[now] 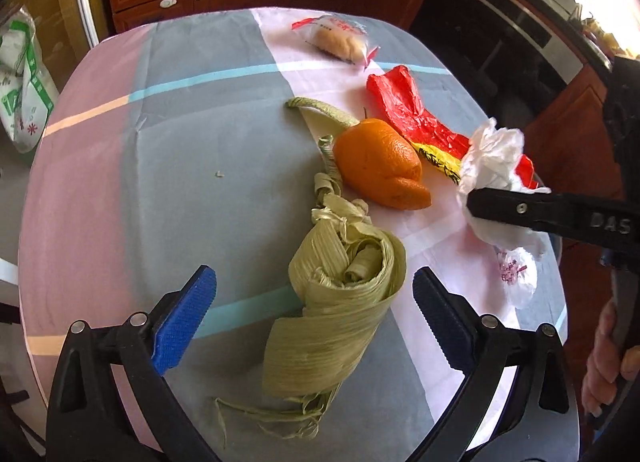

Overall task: Collect trash
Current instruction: 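Grasp the white tissue with the right tool while the left tool grasps the green corn husk, then carry the tissue with the right tool while the left tool carries the husk to the bin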

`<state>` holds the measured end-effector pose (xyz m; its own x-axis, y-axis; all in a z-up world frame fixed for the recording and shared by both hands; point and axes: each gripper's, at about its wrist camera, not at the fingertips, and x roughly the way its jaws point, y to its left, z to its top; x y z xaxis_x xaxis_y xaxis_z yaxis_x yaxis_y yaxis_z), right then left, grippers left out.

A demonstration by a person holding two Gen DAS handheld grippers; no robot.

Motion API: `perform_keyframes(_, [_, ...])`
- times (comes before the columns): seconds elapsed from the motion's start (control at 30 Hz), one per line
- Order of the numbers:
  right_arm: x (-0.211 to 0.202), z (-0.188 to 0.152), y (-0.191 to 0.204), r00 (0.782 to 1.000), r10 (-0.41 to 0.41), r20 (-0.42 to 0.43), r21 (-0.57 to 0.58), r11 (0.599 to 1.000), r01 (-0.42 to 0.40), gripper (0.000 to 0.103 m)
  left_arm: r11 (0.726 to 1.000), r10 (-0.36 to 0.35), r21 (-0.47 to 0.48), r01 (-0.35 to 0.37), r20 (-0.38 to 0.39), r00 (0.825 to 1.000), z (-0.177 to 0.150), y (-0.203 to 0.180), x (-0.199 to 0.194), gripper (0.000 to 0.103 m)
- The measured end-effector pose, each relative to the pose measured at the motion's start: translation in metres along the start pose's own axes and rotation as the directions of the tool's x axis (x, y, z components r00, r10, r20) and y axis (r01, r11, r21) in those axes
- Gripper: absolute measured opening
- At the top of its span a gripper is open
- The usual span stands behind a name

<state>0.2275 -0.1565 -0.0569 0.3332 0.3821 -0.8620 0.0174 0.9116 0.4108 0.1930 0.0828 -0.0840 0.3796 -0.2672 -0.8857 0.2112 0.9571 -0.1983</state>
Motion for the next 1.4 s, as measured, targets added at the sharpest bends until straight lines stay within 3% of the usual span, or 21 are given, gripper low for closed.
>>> perform_keyframes(0.13, [-0.027, 0.002, -0.006, 0.997, 0.065, 0.041, 0.017, 0.998, -0.066, 0.022, 0.999, 0.026, 0.032, -0.025, -0.018, 1.000, 0.005, -0.013, 0.016, 0.098])
perform_keyframes(0.17, [-0.032, 0.004, -0.007, 0.996, 0.075, 0.050, 0.018, 0.997, -0.076, 0.022, 0.999, 0.036, 0.037, -0.035, -0.014, 0.999, 0.003, -0.015, 0.017, 0.088])
perform_keyframes(0.2, [-0.037, 0.005, -0.008, 0.995, 0.085, 0.058, 0.018, 0.996, -0.087, 0.022, 0.998, 0.051, 0.046, -0.050, -0.017, 0.999, 0.002, -0.018, 0.018, 0.065])
perform_keyframes(0.23, [-0.042, 0.006, -0.010, 0.994, 0.093, 0.065, 0.018, 0.995, -0.094, 0.022, 0.998, 0.052, 0.045, -0.051, -0.026, 0.998, 0.000, -0.020, 0.019, 0.057])
perform_keyframes(0.3, [-0.049, 0.006, -0.015, 0.991, 0.104, 0.078, 0.023, 0.994, -0.106, 0.022, 0.997, 0.067, 0.033, -0.066, -0.018, 0.998, -0.002, -0.019, 0.016, 0.053])
perform_keyframes(0.53, [-0.068, 0.000, -0.046, 0.985, 0.122, 0.120, 0.075, 0.988, -0.132, 0.022, 0.995, 0.101, -0.030, -0.100, 0.031, 0.994, -0.008, -0.011, -0.018, 0.052])
perform_keyframes(0.77, [-0.091, -0.013, -0.087, 0.978, 0.126, 0.167, 0.132, 0.980, -0.148, 0.022, 0.997, 0.072, -0.024, -0.070, 0.075, 0.995, -0.008, -0.034, -0.051, 0.052])
perform_keyframes(1.13, [-0.117, -0.038, -0.156, 0.963, 0.142, 0.229, 0.228, 0.954, -0.195, 0.022, 0.995, 0.005, 0.102, -0.014, 0.084, 0.996, 0.003, -0.116, -0.062, 0.052])
perform_keyframes(1.4, [-0.137, -0.052, -0.208, 0.952, 0.126, 0.279, 0.301, 0.930, -0.211, 0.022, 0.968, -0.080, 0.242, 0.068, 0.039, 0.996, 0.010, -0.200, -0.049, 0.052])
